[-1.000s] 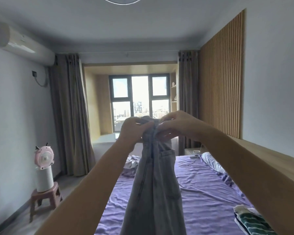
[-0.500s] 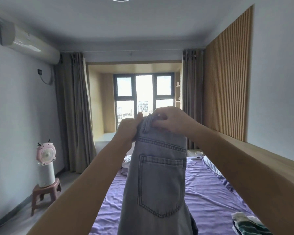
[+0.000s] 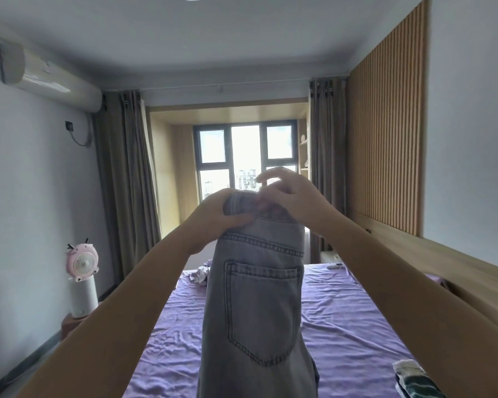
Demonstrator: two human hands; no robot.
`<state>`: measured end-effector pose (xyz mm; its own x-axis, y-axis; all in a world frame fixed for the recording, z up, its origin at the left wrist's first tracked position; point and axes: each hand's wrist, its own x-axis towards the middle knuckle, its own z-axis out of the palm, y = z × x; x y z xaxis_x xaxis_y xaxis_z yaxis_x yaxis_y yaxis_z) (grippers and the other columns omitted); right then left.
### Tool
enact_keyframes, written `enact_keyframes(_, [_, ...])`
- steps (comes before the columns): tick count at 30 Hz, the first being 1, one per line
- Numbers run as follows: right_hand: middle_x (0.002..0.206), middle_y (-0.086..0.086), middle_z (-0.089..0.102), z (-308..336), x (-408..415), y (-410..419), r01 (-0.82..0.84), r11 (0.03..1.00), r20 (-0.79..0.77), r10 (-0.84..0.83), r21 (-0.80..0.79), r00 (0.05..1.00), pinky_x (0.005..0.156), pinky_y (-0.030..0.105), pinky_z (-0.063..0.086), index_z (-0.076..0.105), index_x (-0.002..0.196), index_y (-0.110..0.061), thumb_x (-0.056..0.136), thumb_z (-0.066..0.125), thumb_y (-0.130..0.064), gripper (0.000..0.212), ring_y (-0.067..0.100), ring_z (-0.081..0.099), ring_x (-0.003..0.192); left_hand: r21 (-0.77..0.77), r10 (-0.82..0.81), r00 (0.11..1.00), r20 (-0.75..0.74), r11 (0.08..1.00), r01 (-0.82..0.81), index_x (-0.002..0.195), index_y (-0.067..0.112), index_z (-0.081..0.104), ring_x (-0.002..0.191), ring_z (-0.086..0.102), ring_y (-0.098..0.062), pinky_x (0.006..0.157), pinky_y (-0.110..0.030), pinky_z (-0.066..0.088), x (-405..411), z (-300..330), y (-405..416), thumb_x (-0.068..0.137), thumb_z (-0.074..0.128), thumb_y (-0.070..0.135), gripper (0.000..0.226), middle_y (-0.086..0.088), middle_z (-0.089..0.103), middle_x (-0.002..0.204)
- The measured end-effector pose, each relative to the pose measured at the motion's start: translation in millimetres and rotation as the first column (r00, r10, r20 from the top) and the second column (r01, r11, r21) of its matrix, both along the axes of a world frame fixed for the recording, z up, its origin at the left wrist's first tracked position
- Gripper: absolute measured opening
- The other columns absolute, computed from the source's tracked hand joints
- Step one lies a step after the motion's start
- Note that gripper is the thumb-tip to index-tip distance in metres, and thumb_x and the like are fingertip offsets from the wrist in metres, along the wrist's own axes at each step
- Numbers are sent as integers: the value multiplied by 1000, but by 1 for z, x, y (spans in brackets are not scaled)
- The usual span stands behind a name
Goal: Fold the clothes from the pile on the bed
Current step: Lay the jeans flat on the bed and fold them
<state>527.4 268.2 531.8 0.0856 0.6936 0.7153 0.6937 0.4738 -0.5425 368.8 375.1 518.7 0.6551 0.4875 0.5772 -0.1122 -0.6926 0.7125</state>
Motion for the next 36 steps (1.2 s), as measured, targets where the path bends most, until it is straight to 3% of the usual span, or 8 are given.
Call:
enact_keyframes(5, [140, -6, 38, -57, 33, 12, 291, 936, 72, -310, 199, 948, 107, 20, 30, 36, 137, -25, 75, 75, -37, 74, 4, 35, 125, -83, 20, 993, 114, 996, -11, 105, 17, 62, 92, 66, -17, 78, -28, 56, -1, -5, 5, 84, 68, 11, 23, -4, 68, 101])
enact_keyframes(8, [152, -12, 25, -86, 45, 13, 24, 998, -279, -40, -63, 960, 106, 25, 27, 5, 146, -38, 66, 78, -48, 109, 6, 28, 135, -152, -39, 990, 138, 987, 60, 105, 16, 62, 92, 67, -18, 80, -31, 56, -5, -4, 6, 84, 67, 9, 22, -3, 69, 99])
enact_keyframes(12, [121, -10, 64, -108, 47, 12, -375, 907, -452, 257, -193, 854, 93, 33, 50, 21, 141, -35, 69, 81, -32, 94, 14, 59, 114, -211, -103, 985, 140, 969, 131, 109, 15, 62, 94, 68, -20, 76, -27, 55, -14, -8, 8, 76, 71, 20, 34, -4, 70, 101])
enact_keyframes(19, [93, -7, 70, -118, 15, 28, -72, 987, -407, 7, -144, 913, 71, 17, 52, 61, 98, -21, 63, 86, -23, 43, 11, 66, 87, -62, 310, 949, -65, 947, -314, 124, 14, 50, 107, 59, -27, 83, -29, 49, -34, -28, 12, 86, 67, 15, 42, -7, 60, 116])
enact_keyframes(21, [91, -8, 67, -126, 3, 37, -23, 989, -380, -36, -149, 924, 72, 21, 51, 59, 96, -21, 65, 85, -20, 40, 12, 64, 85, 324, 520, 850, -86, 821, -470, 144, 19, 30, 126, 42, -23, 103, -38, 38, -37, -30, 6, 82, 70, 20, 73, -7, 43, 138])
enact_keyframes(24, [89, -6, 65, -136, -14, 48, 15, 984, -299, -68, -175, 952, 76, 32, 49, 56, 95, -19, 67, 83, -20, 40, 17, 62, 86, 913, 655, 743, -136, 374, -163, 150, 32, 2, 146, -4, -20, 117, -53, 0, -33, -28, -9, 79, 66, 31, 95, 2, 8, 159])
enact_keyframes(27, [96, -12, 65, -135, -31, 53, 12, 991, -224, -41, -131, 974, 74, 22, 47, 57, 111, -22, 65, 84, -24, 53, 9, 61, 90, 971, 748, 637, -186, 39, 238, 150, 29, -1, 147, -2, -23, 113, -54, -12, -11, -31, -21, 85, 59, 41, 89, 2, 21, 157])
enact_keyframes(36, [96, 3, 67, -192, -7, 28, -181, 942, -313, 88, -281, 946, 76, 31, 53, 54, 104, -10, 70, 81, -14, 43, 13, 63, 84, 896, 802, 423, -423, 301, 326, 103, 30, 55, 100, 52, -10, 96, -34, 32, 1, -39, 1, 81, 64, 40, 26, 12, 59, 98])
